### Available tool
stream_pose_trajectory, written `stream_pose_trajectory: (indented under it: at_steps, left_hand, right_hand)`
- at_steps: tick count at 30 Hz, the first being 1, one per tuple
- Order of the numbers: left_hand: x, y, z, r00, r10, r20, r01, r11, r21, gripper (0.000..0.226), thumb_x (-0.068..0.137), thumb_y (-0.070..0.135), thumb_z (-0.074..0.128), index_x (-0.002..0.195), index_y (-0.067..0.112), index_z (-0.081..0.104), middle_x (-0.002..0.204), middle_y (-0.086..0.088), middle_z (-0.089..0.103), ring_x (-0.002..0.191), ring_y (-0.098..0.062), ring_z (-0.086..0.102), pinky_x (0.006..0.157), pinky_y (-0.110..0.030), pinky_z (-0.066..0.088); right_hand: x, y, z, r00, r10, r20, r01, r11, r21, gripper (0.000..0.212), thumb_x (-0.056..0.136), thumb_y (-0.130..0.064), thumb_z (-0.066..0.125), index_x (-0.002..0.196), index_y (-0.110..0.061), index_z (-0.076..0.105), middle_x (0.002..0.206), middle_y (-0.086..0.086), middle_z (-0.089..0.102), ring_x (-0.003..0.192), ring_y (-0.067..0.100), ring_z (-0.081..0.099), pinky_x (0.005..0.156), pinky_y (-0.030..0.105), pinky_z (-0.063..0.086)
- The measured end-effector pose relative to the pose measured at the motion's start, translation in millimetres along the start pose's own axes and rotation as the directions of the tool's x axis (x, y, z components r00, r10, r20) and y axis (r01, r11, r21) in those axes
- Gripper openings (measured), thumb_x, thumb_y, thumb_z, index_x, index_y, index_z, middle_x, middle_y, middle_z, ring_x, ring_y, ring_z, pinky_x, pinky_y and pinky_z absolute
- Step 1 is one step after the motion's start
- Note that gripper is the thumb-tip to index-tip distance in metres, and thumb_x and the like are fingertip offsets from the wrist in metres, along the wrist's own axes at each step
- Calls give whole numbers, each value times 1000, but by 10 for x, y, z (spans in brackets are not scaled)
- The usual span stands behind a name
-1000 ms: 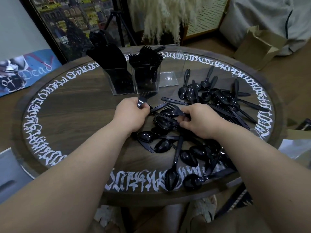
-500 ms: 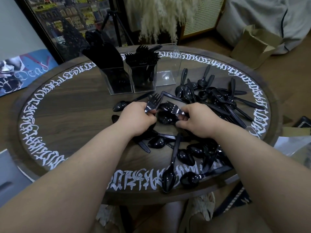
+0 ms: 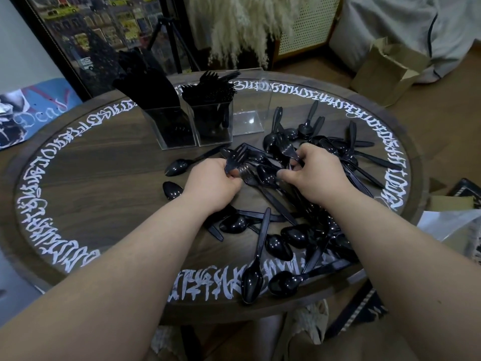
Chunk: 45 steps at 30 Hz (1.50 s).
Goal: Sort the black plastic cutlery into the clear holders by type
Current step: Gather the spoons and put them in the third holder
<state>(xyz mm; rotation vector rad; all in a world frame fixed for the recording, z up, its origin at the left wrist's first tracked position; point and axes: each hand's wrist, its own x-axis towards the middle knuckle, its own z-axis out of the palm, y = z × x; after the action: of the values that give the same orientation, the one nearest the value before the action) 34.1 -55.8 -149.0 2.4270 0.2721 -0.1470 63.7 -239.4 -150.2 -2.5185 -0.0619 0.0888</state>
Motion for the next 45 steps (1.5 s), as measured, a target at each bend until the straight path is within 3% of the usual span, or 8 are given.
stream_pose_trajectory:
  at_steps: [6,12,20,27,32,35,40,45]
  left_hand:
    - [16,1,-24,999,-34,-12,34,999,-6,20,89,23,53,90,8,65,85,-4,65,85,-24,59,80,-33,49]
    - [40,-28,-66,996,-73,-60,58,973,-224,30,96,19,39,94,4,65,85,-13,66,83,-27,60,81,-38,51]
    - [-69,69,-49,994,-74,84,107,841,-530,23,99,29,48,98,17,67,84,-2,70,66,-9,65,59,-24,52]
    - [-150,110,-34,981,81,176,27,845,-534,31,102,23,38,106,1,59,88,-18,70,84,-34,70,80,-49,57]
    - [-142,110,-3,984,60,169,38,854,-519,28,104,23,33,94,14,58,74,-2,56,64,-14,65,59,-27,50]
    - [-76,105,24,999,9,46,16,859,-511,31,103,23,34,83,18,57,64,3,47,50,-9,47,50,-24,38]
    - [-19,77,42,999,-42,-11,29,846,-532,32,100,29,37,76,21,57,61,6,46,55,-11,40,52,-29,31]
    - [-96,115,33,993,-2,122,69,832,-550,27,102,23,36,86,13,55,70,0,50,60,-14,52,55,-27,44]
  right_hand:
    - [-37,-123,112,961,-96,259,150,968,-199,29,73,-39,76,64,-22,54,70,-5,60,72,17,57,66,27,45]
    - [-23,-149,184,968,-65,241,126,961,-246,23,77,-29,68,61,-19,54,71,3,61,73,26,56,64,27,44]
    - [-87,-304,16,987,21,161,-101,856,507,17,80,-17,74,69,-10,64,60,-3,57,45,0,47,45,13,39]
    - [-146,-424,61,967,-9,253,-172,708,685,17,87,0,63,71,1,59,50,-6,60,37,-4,50,35,9,33]
    - [-141,-439,118,973,-10,230,-134,788,600,27,87,-18,67,63,-15,54,49,-10,54,44,1,48,46,15,37]
    - [-100,-469,119,954,93,283,-268,685,678,24,94,-32,50,76,-18,54,56,-4,48,47,10,38,44,24,29]
    - [-100,-488,91,965,110,239,-260,528,809,25,95,-9,44,73,-12,56,60,2,49,55,14,45,49,24,38]
    - [-91,-450,62,963,64,262,-252,557,791,19,91,-9,57,73,-16,59,71,4,68,60,12,58,50,20,38]
